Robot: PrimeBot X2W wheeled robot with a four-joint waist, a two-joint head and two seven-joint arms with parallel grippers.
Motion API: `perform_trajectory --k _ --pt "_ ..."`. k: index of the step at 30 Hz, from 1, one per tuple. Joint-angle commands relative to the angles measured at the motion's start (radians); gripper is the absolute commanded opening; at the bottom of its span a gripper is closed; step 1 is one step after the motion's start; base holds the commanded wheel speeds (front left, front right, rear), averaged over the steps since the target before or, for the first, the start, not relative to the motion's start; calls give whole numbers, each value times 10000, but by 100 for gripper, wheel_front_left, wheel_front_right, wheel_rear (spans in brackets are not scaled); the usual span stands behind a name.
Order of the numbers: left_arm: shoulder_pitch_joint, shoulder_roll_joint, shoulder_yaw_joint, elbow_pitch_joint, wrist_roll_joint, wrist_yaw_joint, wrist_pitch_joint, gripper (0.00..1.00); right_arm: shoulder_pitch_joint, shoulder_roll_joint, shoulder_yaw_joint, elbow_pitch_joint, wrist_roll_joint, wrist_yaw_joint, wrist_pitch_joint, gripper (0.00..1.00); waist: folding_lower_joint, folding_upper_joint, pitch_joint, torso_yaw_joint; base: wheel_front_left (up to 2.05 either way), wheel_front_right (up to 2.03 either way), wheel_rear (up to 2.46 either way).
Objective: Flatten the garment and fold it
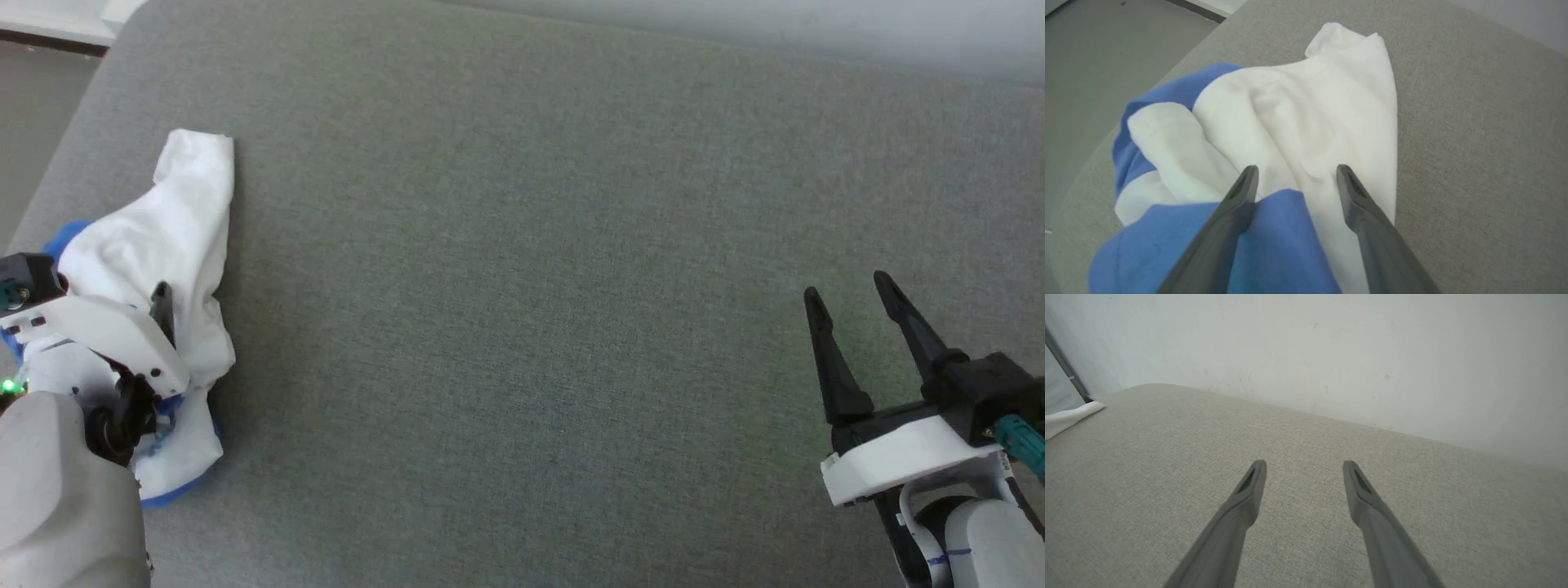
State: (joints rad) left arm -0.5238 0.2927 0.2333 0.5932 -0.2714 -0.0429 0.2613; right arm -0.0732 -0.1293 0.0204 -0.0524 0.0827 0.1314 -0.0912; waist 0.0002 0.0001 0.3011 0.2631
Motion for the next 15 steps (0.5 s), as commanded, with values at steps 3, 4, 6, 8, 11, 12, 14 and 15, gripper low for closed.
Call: perform_trajectory --k 3,4,6,8,11,12,14,15 --pt "-383 78 262 621 -462 25 890 100 -266 -136 58 -61 122 -6 -102 100 -2 -1 444 -138 0 0 0" --pt "-422 94 303 768 -554 43 1165 100 -301 -159 70 -60 141 -6 -109 100 -2 -1 500 -137 0 0 0" --pt "-480 104 361 1038 -715 94 1709 100 -359 -200 83 -66 169 -6 -125 100 -2 -1 589 -125 0 0 0" --pt "-541 126 395 1273 -855 133 2249 100 -402 -233 78 -74 194 -6 -135 100 -2 -1 663 -101 0 0 0" --pt "-648 153 372 1547 -1010 123 2998 0 -459 -286 80 -67 244 -6 -153 100 -2 -1 732 -49 0 0 0" --pt "-667 199 320 1603 -1005 94 3187 0 -478 -294 85 -63 253 -6 -156 100 -2 -1 742 -30 0 0 0" --pt "-717 246 290 1692 -1087 14 3524 0 -511 -291 110 -48 262 -7 -161 100 -2 -1 741 9 0 0 0" --pt "-749 275 303 1699 -1135 -8 3601 0 -528 -288 123 -41 265 -7 -167 100 -2 -1 740 29 0 0 0"
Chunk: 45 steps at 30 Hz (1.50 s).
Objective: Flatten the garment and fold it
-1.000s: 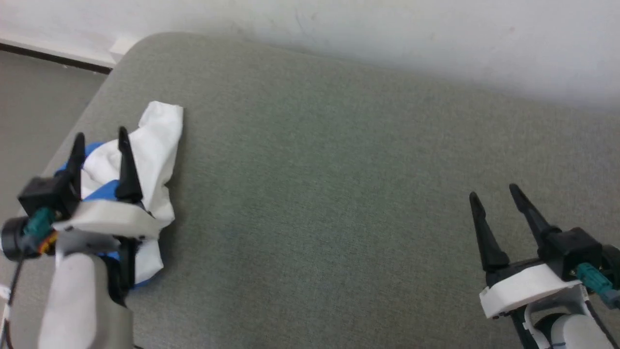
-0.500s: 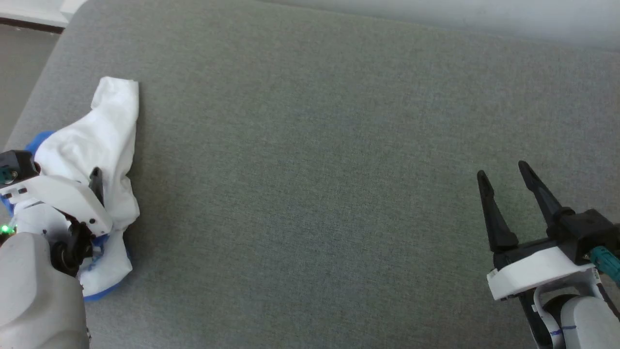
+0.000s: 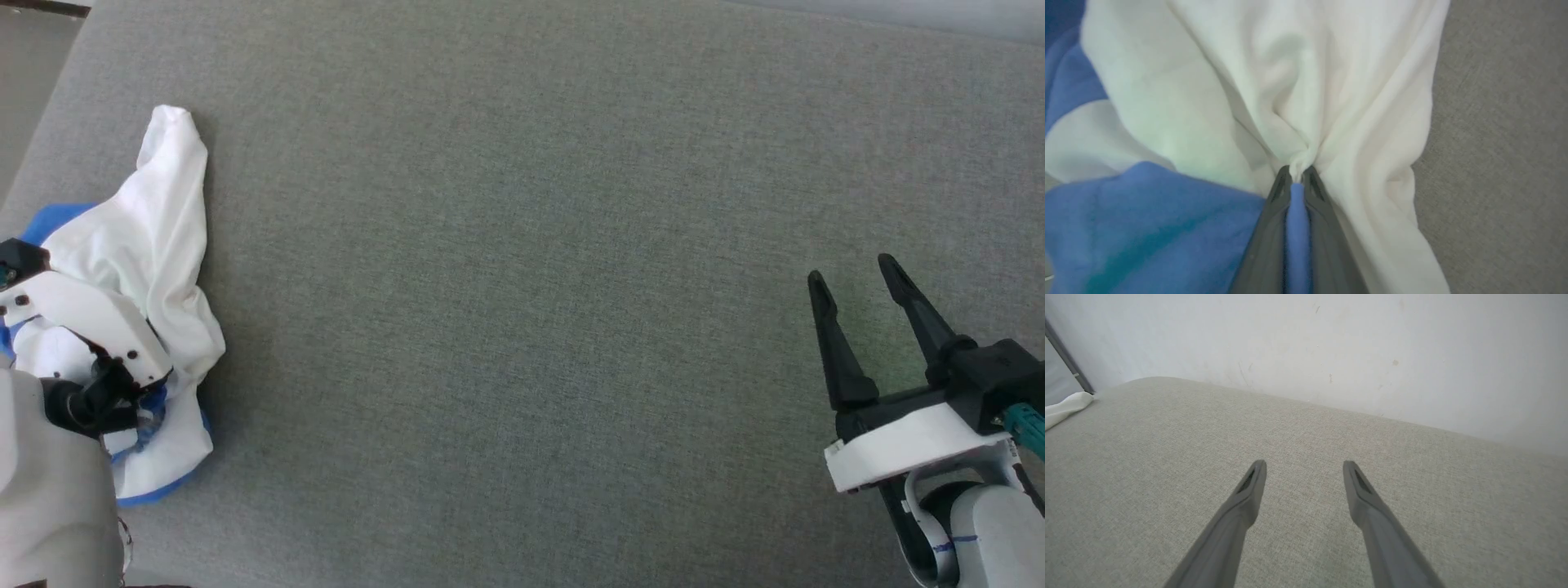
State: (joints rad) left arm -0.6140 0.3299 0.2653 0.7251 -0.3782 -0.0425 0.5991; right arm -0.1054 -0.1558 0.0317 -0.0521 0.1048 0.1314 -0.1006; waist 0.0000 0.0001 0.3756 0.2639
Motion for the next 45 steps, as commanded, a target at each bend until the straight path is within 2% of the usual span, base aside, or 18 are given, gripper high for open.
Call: perform_trajectory --k 1,4,8,15,20,24,30,39,45 --pt "118 -48 -25 365 -71 -18 234 0 -222 -20 22 -26 51 -7 -83 100 0 -1 -26 41 0 0 0" --pt "-16 197 -65 195 26 -40 -99 0 -224 5 56 58 95 -7 -152 100 0 -1 -174 103 0 0 0" --pt "-358 607 -228 -238 375 -55 -1108 0 -168 93 -10 206 151 -7 -301 100 0 -1 -551 211 0 0 0" --pt "-1418 1325 -777 -1169 1271 -160 -3880 0 -93 432 -112 484 172 -7 -672 100 0 -1 -1379 294 0 0 0" --pt "-2009 1561 -1479 -1646 1728 -541 -5600 0 -41 711 -176 652 120 -7 -859 100 0 -1 -1942 -103 0 0 0" --pt "-2345 1457 -2053 -2273 1887 -696 -6571 0 193 866 -413 768 92 -7 -952 100 0 -1 -2345 -490 0 0 0" --pt "-2451 898 -2834 -3519 1620 -812 -7175 0 342 990 -629 801 28 -7 -1038 100 0 -1 -2632 -1519 0 0 0" --pt "-1702 -787 -4093 -5166 630 -853 -6671 0 587 1050 -832 938 142 -7 -1122 100 0 -1 -2828 -3302 0 0 0" --pt "-112 -1901 -4935 -5885 63 -785 -6352 0 828 1053 -948 1062 371 -7 -1172 100 0 -1 -2917 -4150 0 0 0"
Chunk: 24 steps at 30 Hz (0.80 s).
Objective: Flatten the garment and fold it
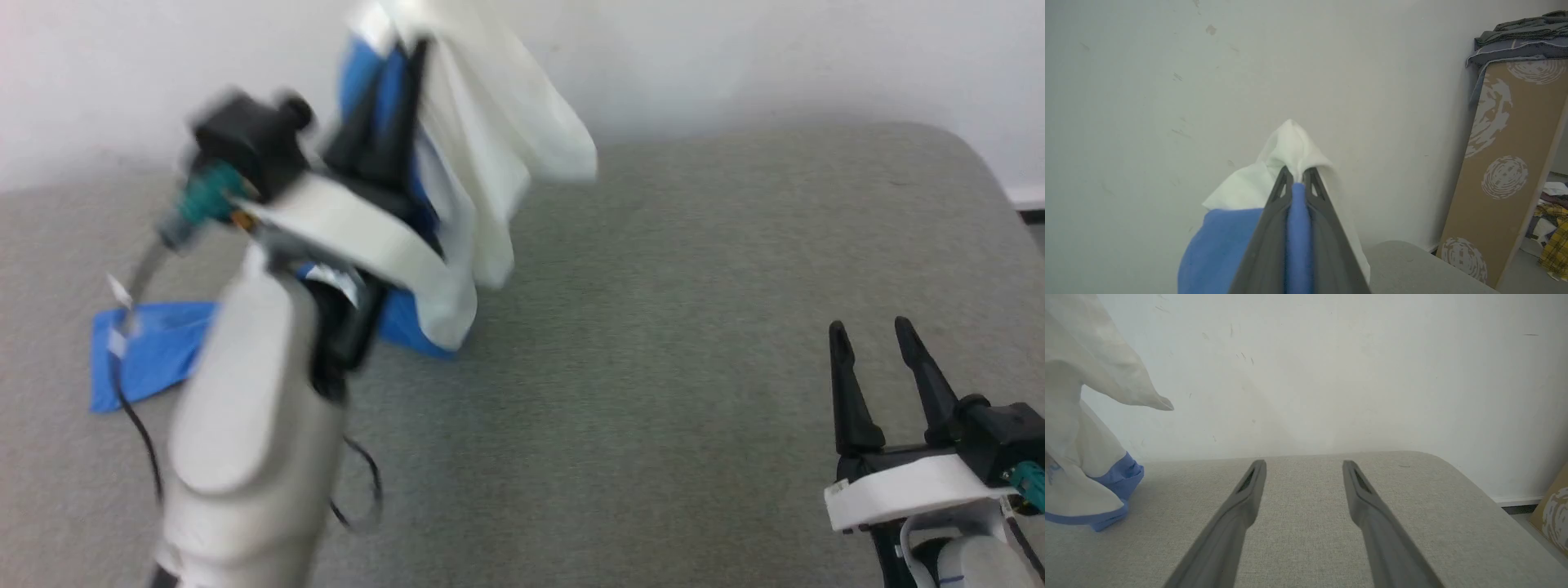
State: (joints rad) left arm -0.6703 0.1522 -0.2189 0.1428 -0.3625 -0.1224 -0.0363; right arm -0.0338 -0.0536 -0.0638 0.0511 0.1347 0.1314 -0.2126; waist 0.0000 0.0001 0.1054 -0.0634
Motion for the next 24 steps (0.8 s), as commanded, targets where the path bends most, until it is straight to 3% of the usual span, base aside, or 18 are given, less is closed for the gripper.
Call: perform_trajectory --k 1,7,11,12,13,14,18,24 --pt "876 -259 -243 -96 -165 52 45 0 155 31 13 54 97 -7 -48 100 0 -1 -225 -988 0 0 0" --pt "3939 -817 -824 613 -938 670 -40 0 294 32 191 181 223 -7 -77 100 0 -1 -280 -1501 0 0 0" --pt "5179 -933 -1181 1397 -1135 1014 -504 0 358 33 159 211 280 -7 -103 100 0 -1 -255 -1479 0 0 0" --pt "5358 -943 -1294 1627 -1094 1068 -607 30 383 33 182 224 281 -7 -98 100 0 -1 -259 -1460 0 0 0" --pt "5473 -950 -1372 1804 -1007 1151 -771 80 385 33 241 232 269 -7 -80 100 0 -1 -240 -1448 0 0 0" --pt "5531 -954 -1460 1949 -909 1206 -927 100 377 33 266 237 253 -7 -76 100 0 -1 -230 -1415 0 0 0" --pt "5459 -969 -1797 2008 -441 1270 -1727 100 363 33 275 231 200 -7 -70 100 0 -1 -265 -1166 0 0 0" --pt "5156 -962 -1598 958 156 1350 -2226 100 410 33 266 92 115 -7 -3 100 0 -1 -332 -811 0 0 0"
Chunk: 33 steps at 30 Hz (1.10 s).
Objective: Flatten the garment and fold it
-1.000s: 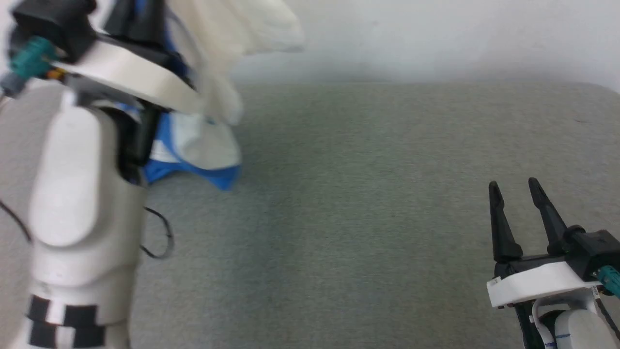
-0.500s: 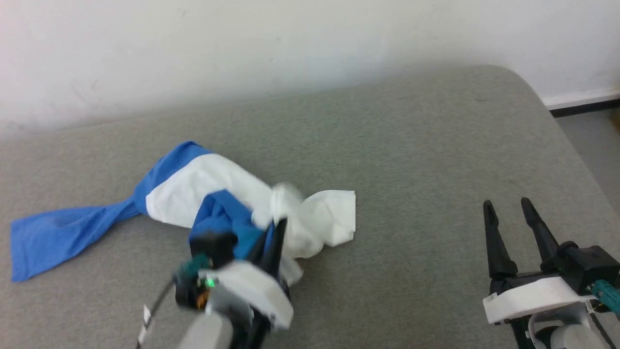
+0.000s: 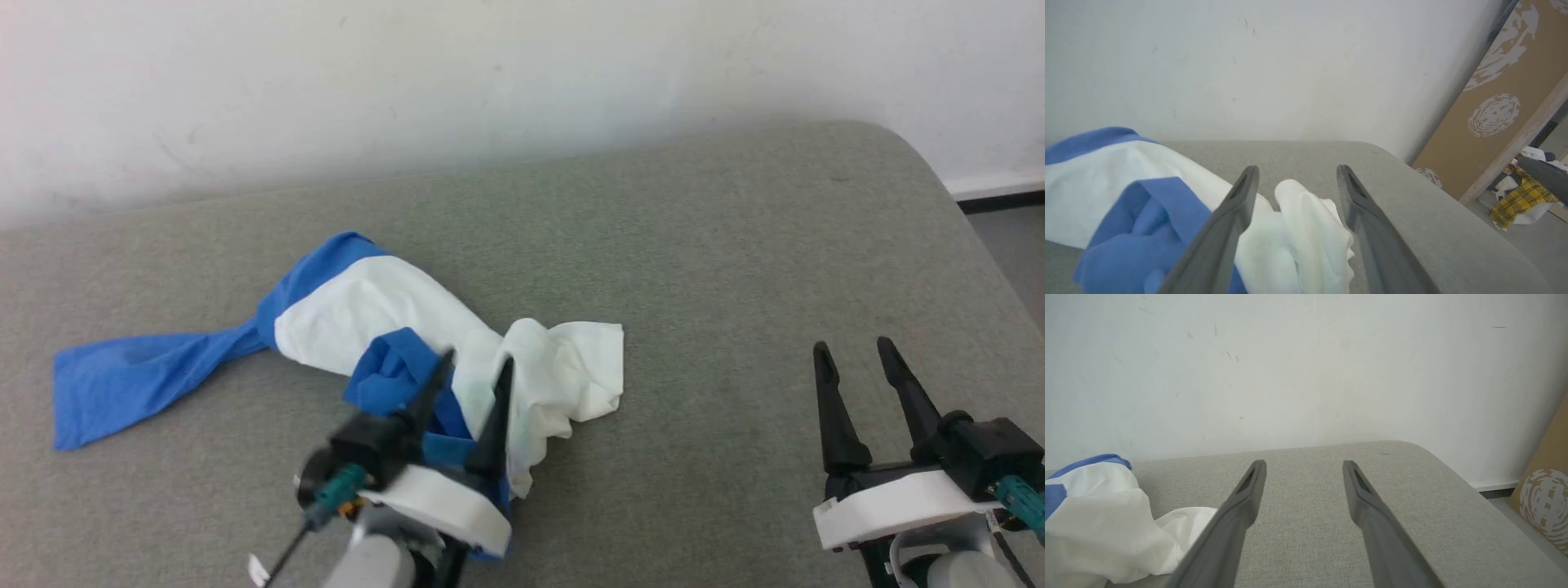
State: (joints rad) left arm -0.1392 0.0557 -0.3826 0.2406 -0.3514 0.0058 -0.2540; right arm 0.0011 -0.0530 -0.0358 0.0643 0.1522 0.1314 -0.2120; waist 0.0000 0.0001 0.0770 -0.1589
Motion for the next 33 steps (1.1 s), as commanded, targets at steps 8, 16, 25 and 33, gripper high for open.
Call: perform_trajectory --k 8,16,25,33 --pt "-163 382 1434 -1608 678 351 -75 100 138 27 -74 -261 -110 -7 147 100 0 -1 -60 631 0 0 0" --pt "481 1065 2784 -1666 733 647 -76 100 131 28 83 -287 36 -7 406 100 0 -1 -17 741 0 0 0" --pt "933 1125 3060 -1676 427 464 -77 100 -1030 4 792 1440 658 -7 2951 100 0 -1 189 1230 0 0 0" --pt "795 885 2900 -1716 440 322 -77 100 -3362 -526 2884 3768 1386 -7 5164 100 0 -1 471 1937 0 0 0"
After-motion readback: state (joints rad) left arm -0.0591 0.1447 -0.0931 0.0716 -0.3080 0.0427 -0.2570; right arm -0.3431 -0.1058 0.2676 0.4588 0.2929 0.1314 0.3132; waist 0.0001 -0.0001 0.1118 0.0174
